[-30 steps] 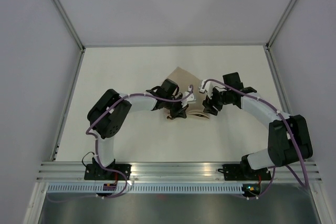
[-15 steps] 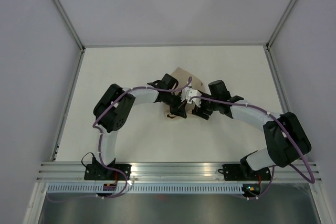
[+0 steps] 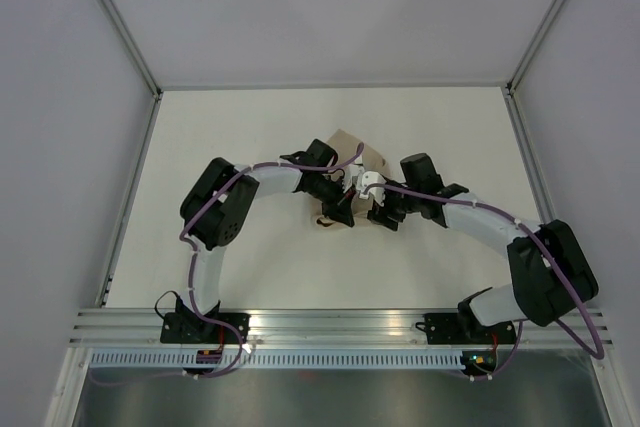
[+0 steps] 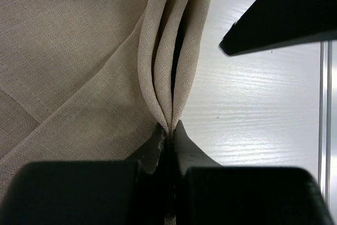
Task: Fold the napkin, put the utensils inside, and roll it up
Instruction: Roll the napkin with the utensil
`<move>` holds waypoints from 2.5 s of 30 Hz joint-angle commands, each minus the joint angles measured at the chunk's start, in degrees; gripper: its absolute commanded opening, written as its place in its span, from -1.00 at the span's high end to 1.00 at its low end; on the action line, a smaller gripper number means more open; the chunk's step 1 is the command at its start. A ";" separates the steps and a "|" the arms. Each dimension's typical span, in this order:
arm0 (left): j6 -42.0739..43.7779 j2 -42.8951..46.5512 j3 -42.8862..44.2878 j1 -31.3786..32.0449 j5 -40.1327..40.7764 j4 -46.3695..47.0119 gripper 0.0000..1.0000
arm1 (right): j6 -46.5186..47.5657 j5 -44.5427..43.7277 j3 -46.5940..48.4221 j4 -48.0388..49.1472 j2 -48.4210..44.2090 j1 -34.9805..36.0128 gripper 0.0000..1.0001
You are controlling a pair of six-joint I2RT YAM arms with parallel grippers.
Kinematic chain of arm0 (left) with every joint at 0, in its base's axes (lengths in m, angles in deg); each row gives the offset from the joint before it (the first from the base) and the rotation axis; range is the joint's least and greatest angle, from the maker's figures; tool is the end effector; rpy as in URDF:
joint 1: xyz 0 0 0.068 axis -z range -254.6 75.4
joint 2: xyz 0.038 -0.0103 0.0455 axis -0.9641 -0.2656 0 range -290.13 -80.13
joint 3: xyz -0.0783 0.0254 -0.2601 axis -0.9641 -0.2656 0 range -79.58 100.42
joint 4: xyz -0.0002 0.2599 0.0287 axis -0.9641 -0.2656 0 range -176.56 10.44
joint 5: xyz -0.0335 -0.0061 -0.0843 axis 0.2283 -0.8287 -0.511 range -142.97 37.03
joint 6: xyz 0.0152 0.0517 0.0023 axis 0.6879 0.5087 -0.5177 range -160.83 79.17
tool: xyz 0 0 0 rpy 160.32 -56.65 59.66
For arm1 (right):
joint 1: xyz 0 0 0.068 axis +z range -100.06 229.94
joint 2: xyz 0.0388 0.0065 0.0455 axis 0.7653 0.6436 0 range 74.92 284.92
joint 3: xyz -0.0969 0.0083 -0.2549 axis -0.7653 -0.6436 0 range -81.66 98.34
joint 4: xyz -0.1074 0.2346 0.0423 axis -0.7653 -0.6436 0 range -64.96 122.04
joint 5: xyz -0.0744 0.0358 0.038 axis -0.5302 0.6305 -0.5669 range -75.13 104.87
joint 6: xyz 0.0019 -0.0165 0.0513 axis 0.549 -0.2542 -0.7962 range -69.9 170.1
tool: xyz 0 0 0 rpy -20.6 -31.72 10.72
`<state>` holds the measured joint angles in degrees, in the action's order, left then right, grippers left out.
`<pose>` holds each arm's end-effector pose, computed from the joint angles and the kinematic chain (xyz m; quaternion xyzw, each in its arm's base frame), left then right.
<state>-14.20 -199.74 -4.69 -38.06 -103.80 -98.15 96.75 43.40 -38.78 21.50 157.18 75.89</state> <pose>0.3131 -0.2662 0.1270 0.5447 0.6968 -0.4340 0.1716 0.2441 0.1376 0.1855 -0.6071 0.6838 0.1681 0.3682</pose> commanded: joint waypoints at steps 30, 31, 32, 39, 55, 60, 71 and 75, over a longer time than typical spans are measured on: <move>-2.02 -6.95 5.53 -1.11 -2.34 -10.68 0.95 | 5.90 -4.89 -8.25 17.93 -0.53 8.32 -0.43; -2.02 -7.12 5.70 -1.11 -2.43 -10.85 0.95 | 5.99 -4.98 -8.16 17.93 -0.09 8.41 -0.43; -2.11 -7.13 5.88 -1.20 -2.52 -10.85 0.95 | 6.43 -5.07 -7.98 17.84 0.35 8.50 -0.43; -2.02 -7.48 6.58 -1.29 -2.87 -11.56 0.95 | 8.27 -5.42 -6.05 14.95 2.64 9.64 -0.39; -2.99 -8.62 7.90 -1.29 -5.07 -11.65 0.95 | 11.88 -7.71 -4.64 9.07 5.54 9.90 0.03; -3.43 -8.45 7.55 -1.29 -5.33 -11.47 0.95 | 12.23 -7.44 -3.24 6.51 6.42 9.90 0.20; -9.93 -2.91 4.65 -1.38 -2.96 -2.42 0.60 | 12.67 -5.51 0.72 -2.71 8.35 9.90 0.57; -13.35 -1.59 3.77 -1.73 -2.09 1.00 0.51 | 12.76 -5.42 1.60 -5.27 8.88 9.90 0.64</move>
<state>-23.84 -204.55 0.12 -39.59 -109.59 -102.54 108.88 35.80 -38.61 21.80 165.02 85.44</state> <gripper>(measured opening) 0.232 0.232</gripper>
